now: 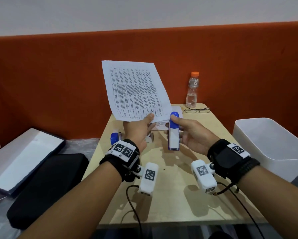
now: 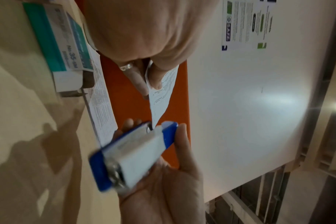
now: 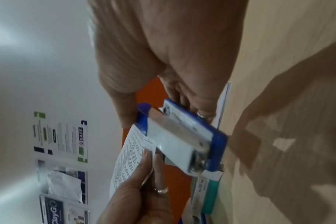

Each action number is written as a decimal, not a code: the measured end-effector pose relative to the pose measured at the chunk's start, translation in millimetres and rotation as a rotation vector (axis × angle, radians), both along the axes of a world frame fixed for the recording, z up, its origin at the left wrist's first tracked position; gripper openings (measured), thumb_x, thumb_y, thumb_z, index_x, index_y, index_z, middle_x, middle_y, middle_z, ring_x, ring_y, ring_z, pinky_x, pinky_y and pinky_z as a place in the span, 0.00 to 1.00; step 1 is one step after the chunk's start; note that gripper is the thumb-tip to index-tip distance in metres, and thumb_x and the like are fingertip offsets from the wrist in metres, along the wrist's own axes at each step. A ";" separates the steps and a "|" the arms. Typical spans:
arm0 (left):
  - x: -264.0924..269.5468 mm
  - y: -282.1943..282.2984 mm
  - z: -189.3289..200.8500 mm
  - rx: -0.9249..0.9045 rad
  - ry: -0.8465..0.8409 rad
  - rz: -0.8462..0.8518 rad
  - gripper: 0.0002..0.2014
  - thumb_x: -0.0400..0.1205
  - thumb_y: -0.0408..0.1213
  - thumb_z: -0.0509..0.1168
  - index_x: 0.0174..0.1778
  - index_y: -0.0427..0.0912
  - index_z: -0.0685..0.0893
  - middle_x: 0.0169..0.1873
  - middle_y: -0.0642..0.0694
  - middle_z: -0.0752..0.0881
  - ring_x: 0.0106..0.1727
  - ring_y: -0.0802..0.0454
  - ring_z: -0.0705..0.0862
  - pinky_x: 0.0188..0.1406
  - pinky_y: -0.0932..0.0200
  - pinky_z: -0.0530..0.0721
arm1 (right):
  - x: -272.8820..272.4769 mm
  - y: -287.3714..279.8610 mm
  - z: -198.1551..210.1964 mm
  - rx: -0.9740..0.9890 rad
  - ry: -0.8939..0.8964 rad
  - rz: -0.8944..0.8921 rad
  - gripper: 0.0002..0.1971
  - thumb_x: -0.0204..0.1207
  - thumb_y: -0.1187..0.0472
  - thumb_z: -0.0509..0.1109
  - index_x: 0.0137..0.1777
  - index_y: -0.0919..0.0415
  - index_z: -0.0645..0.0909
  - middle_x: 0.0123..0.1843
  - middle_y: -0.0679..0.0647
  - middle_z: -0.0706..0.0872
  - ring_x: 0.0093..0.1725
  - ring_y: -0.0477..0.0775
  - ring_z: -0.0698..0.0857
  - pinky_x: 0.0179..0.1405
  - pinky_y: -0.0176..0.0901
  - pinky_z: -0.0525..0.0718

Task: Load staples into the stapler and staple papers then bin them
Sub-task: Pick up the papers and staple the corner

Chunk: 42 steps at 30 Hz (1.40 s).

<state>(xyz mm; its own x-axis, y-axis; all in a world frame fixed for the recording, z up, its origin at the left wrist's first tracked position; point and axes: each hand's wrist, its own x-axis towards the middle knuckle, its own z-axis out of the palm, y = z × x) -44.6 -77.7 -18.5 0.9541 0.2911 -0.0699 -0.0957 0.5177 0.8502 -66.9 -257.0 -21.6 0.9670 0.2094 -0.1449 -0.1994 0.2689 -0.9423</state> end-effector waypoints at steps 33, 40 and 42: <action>-18.8 -29.3 -0.3 0.137 -0.125 -0.058 0.30 0.79 0.16 0.73 0.74 0.46 0.80 0.64 0.43 0.90 0.60 0.44 0.92 0.44 0.52 0.94 | -7.2 -6.0 5.8 -0.022 0.027 0.006 0.22 0.86 0.47 0.72 0.73 0.60 0.86 0.59 0.59 0.95 0.44 0.54 0.93 0.57 0.49 0.89; -16.9 -27.3 -2.2 0.122 -0.100 -0.055 0.30 0.79 0.17 0.74 0.75 0.45 0.80 0.64 0.43 0.90 0.60 0.43 0.92 0.43 0.53 0.94 | -8.0 -3.5 6.1 -0.043 0.008 0.004 0.23 0.86 0.46 0.73 0.74 0.59 0.85 0.68 0.64 0.92 0.46 0.55 0.93 0.55 0.49 0.91; -16.4 -27.3 -3.0 0.119 -0.099 -0.053 0.31 0.79 0.17 0.74 0.76 0.44 0.79 0.64 0.43 0.90 0.61 0.43 0.92 0.42 0.54 0.94 | -8.3 -3.3 6.0 -0.050 0.007 0.002 0.23 0.86 0.46 0.73 0.75 0.59 0.85 0.67 0.63 0.93 0.45 0.55 0.94 0.51 0.47 0.92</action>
